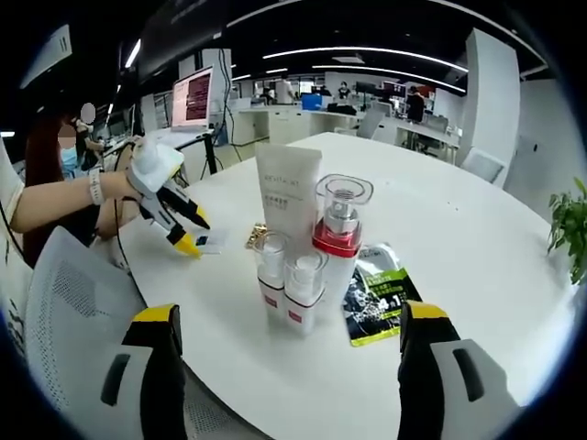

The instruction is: Arrange the skincare products in the storage area until every visible bottle or jar stands upright without overlapping.

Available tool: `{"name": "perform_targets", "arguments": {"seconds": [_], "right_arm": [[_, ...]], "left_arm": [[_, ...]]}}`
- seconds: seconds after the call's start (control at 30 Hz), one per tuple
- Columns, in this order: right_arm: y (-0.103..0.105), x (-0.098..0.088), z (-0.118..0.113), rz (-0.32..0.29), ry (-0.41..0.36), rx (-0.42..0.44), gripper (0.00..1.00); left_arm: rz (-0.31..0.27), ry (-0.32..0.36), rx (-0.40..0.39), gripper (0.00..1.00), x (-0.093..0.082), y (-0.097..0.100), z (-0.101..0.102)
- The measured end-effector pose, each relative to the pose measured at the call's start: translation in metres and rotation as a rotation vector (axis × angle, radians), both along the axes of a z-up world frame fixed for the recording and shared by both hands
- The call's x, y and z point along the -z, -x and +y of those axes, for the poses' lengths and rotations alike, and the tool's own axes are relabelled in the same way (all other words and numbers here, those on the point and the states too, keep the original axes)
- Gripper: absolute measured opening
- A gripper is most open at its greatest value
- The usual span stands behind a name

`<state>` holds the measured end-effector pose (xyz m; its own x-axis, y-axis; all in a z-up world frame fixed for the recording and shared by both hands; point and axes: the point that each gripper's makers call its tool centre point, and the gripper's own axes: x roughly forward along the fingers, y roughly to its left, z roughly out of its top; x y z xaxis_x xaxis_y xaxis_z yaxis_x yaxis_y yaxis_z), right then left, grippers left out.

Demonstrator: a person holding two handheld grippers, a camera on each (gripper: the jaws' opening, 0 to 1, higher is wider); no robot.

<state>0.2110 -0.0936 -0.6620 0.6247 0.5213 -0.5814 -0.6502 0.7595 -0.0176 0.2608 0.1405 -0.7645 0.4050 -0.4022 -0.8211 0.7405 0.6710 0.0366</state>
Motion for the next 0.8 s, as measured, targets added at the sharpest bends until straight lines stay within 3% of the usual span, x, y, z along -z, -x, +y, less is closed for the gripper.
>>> {"name": "perform_targets", "arguments": {"seconds": [0.47, 0.8], "right_arm": [[0.001, 0.002, -0.002, 0.001, -0.011, 0.011, 0.98], [0.003, 0.005, -0.006, 0.006, -0.019, 0.017, 0.97]], "left_arm": [[0.004, -0.047, 0.051, 0.39, 0.001, -0.005, -0.005], [0.011, -0.061, 0.128, 0.39, 0.001, -0.006, -0.02]]}}
